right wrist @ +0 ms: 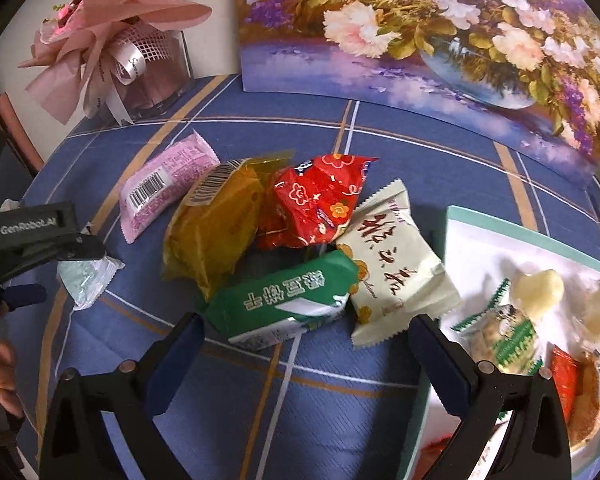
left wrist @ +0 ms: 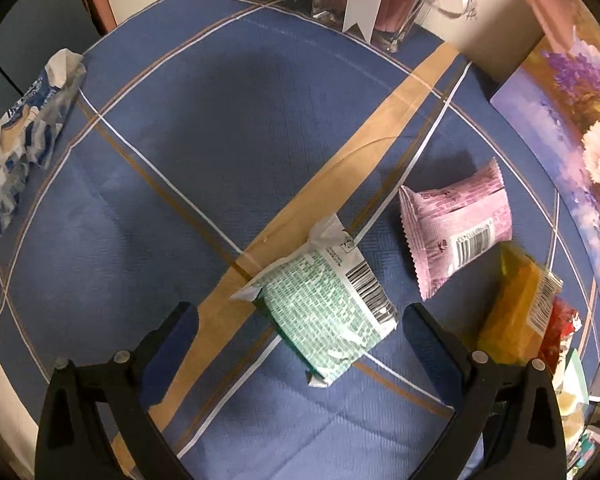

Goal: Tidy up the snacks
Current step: 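Grasp the pale green pack with the left tool while the right tool grasps the green box pack, then carry both green packs over the tray and open both tools to release them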

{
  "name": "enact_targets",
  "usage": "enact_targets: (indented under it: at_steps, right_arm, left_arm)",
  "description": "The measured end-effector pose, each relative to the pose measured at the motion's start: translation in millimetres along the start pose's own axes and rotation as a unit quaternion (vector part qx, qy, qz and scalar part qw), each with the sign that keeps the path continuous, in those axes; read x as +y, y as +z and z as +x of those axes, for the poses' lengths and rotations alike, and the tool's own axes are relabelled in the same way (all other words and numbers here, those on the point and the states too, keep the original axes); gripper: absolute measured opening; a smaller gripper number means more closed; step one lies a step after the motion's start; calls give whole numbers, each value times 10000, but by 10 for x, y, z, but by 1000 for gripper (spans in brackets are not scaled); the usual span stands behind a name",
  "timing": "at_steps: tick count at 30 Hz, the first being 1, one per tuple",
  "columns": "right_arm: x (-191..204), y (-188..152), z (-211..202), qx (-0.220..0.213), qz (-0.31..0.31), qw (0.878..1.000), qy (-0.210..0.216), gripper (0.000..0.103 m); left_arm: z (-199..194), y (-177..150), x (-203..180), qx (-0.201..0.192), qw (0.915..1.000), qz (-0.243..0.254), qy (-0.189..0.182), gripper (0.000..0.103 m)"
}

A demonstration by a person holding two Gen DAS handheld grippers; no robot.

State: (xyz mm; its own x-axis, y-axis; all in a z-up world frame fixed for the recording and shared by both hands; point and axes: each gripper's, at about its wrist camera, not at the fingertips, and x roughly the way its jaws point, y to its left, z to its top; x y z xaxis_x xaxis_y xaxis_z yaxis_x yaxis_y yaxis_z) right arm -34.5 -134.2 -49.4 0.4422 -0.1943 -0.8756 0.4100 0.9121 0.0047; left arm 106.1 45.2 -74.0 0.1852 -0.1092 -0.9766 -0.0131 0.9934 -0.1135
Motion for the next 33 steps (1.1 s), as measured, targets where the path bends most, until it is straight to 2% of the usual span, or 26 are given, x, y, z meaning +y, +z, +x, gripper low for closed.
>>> enact_targets:
  at_steps: [7,11,14,17,18,19,20,28,33]
  right_arm:
    - [56,28,111,24,-96,9999,70,103]
    - [52,50,123,-14,-58,9999,114,100]
    - [55,55,120,-45,-88,9999,104,90]
    - [61,52,105,-71,-177,9997,157,72]
    - [63,51,102,-72,-197,9996,214,65]
    - [67,50,102,-64,-215,9995,207,64]
    - [69,44,103,-69,-222,9995,207,64]
    - [6,30,55,-44,-112,9992,376,63]
    - [-76,72,-118,-124,70,9986,513,63]
  left_arm:
    - [103,44,-31,-1,10000,-23,-34,100]
    - [167,92,-32,61,10000,-2,-15,90]
    - [183,157,-83,19,10000,39,63,80]
    - [164,197,-101,-22,10000,47,79,67]
    - [157,206,-105,-25,10000,53,75,65]
    - [155,211,-109,-17,10000,36,44,56]
    - [141,206,-102,-18,10000,11,27,53]
    - [88,205,15,55,9995,-177,-255,53]
    - [-130,184,48,-120,9991,-168,-366,53]
